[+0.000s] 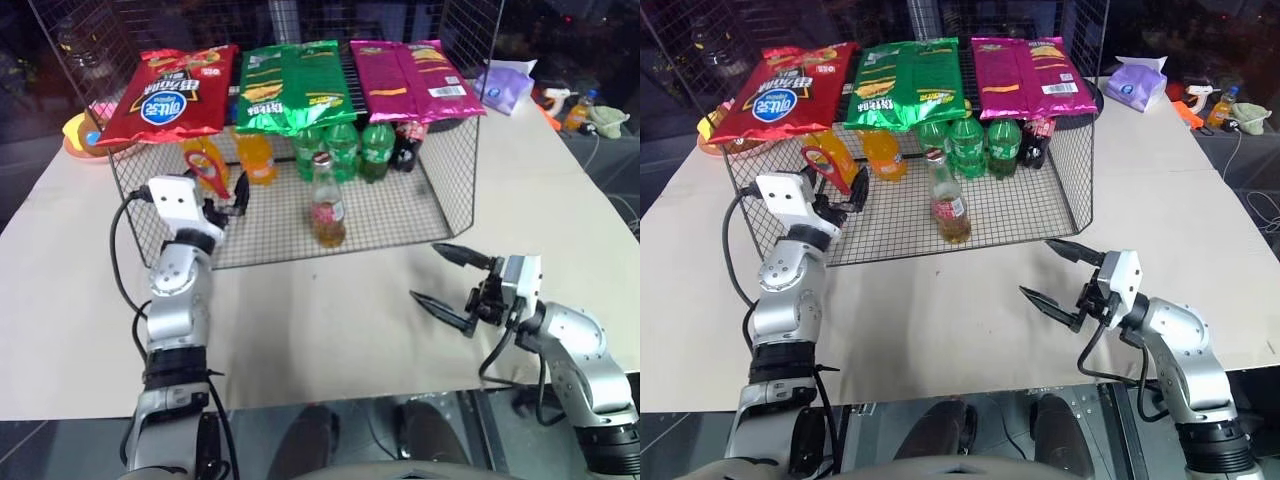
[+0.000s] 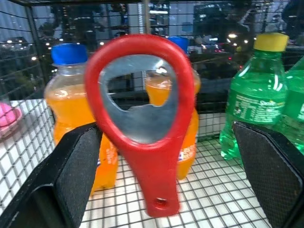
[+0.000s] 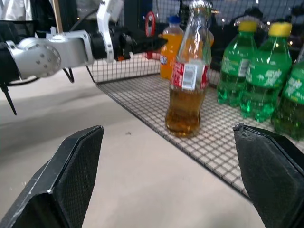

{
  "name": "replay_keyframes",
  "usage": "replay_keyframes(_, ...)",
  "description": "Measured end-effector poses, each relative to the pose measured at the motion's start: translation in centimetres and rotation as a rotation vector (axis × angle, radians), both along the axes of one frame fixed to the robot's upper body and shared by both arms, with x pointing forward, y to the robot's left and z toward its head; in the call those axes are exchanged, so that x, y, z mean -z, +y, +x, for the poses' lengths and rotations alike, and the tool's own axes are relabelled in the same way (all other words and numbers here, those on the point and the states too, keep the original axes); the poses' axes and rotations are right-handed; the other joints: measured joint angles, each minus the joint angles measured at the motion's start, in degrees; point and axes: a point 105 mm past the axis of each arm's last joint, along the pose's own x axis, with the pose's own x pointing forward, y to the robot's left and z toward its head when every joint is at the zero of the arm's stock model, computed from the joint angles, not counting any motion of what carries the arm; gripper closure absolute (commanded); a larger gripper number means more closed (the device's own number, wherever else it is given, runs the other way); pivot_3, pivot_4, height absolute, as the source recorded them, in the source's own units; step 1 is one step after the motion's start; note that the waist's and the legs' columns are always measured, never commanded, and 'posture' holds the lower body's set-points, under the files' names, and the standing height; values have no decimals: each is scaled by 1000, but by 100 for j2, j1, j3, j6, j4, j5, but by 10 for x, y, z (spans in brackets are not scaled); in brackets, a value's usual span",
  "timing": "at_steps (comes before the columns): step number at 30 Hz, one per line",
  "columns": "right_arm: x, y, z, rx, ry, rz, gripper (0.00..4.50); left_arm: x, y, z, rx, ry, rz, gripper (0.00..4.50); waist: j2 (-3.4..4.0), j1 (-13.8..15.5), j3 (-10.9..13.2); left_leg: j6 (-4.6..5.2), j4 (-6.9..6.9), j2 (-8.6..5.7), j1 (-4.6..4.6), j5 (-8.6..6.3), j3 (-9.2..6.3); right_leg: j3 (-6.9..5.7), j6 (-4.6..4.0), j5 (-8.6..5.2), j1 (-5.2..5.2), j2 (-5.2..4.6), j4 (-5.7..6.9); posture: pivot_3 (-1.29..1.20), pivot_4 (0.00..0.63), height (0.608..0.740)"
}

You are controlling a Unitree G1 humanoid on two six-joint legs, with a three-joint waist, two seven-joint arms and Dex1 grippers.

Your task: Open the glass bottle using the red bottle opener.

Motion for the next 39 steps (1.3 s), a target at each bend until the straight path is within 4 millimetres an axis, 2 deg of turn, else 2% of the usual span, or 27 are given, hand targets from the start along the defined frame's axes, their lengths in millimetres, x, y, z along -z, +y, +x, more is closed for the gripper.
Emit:
replay_keyframes(5,1,0,0,3,-5,0,79,-17,0,1,-18,-54,-6,0,0,0,0,0,2,0,0,0,1,1,0,0,0,1,2,0,150,740)
replay_keyframes(15,3,-1,1,11,-5,-9,79,-20,0,1,-15,-61,-6,0,0,0,0,-1,3,0,0,0,0,2,0,0,0,13,4,0,150,740)
replay_keyframes(19,5,-1,2,16,-5,-9,0,-20,0,1,-11,-61,-8,1164,0,-1,0,-1,3,0,0,0,0,2,0,0,0,14,4,0,150,740)
replay_keyframes(20,5,-1,2,17,-9,-9,0,-20,0,1,-9,-63,-14,1760,0,-1,0,-1,4,0,0,0,0,2,0,0,0,14,5,0,150,740)
replay_keyframes(22,5,-1,2,17,-9,-9,0,-20,0,1,-9,-65,-21,2150,0,-1,0,-1,4,1,1,0,0,2,0,0,0,14,5,0,150,740)
replay_keyframes(33,8,-2,3,26,-7,-12,0,-20,1,-2,-10,-67,-17,2150,-1,-1,0,-1,6,0,1,1,1,3,0,0,0,14,8,0,150,740)
replay_keyframes(39,9,-2,3,29,-13,-13,0,-31,-3,-10,4,-95,17,2150,0,-2,0,-1,7,1,1,1,1,4,0,0,-1,14,8,0,150,740)
